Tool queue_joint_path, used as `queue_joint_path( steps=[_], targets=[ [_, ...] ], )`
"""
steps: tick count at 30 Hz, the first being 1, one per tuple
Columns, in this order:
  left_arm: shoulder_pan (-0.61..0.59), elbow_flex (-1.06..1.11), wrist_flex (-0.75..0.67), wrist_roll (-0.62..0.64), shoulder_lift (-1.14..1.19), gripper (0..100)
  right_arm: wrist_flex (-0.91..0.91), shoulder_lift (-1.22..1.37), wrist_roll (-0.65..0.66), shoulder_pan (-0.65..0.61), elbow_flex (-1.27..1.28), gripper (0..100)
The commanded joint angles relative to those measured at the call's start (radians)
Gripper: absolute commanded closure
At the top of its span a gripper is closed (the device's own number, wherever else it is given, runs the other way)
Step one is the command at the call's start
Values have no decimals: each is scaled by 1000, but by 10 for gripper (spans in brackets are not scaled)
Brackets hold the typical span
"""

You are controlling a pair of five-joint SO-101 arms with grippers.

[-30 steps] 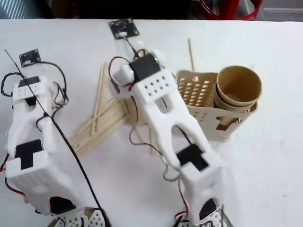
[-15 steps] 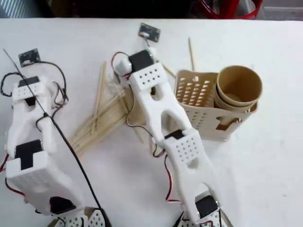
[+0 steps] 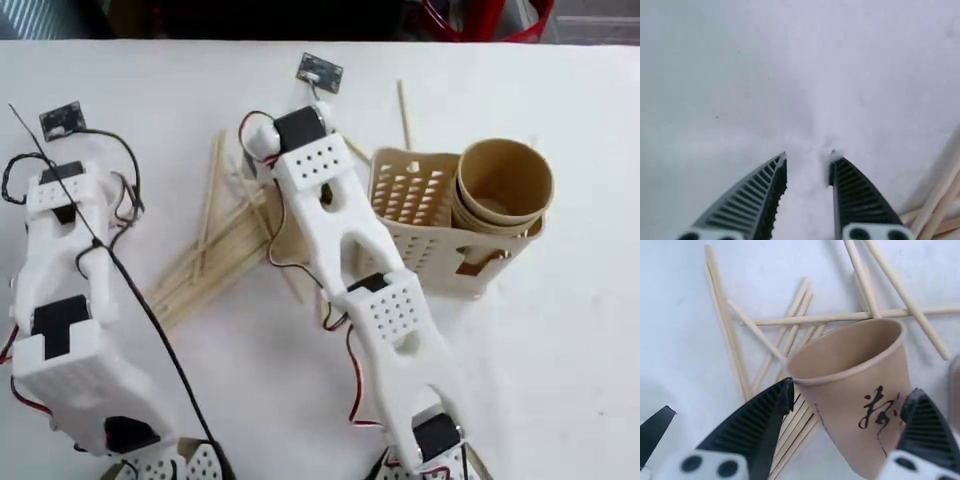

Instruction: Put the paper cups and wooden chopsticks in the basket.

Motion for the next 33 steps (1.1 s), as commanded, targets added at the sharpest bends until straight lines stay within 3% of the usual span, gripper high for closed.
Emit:
queue_joint_path(
  steps=[1, 6, 13, 25, 33],
  targets=[
    [-1, -14, -14, 5, -5, 849, -21, -18, -40, 10, -48, 655],
    [-1, -14, -14, 5, -5, 849, -19, -15, -44, 10, -38, 666],
    [-1, -12, -12, 5, -5, 849, 10, 51, -77, 70, -11, 798],
    [-1, -12, -14, 5, -5, 849, 19, 59, -23, 12, 150, 802],
    [-1, -12, -14, 5, -5, 849, 13, -268, -8, -91, 494, 850]
  ],
)
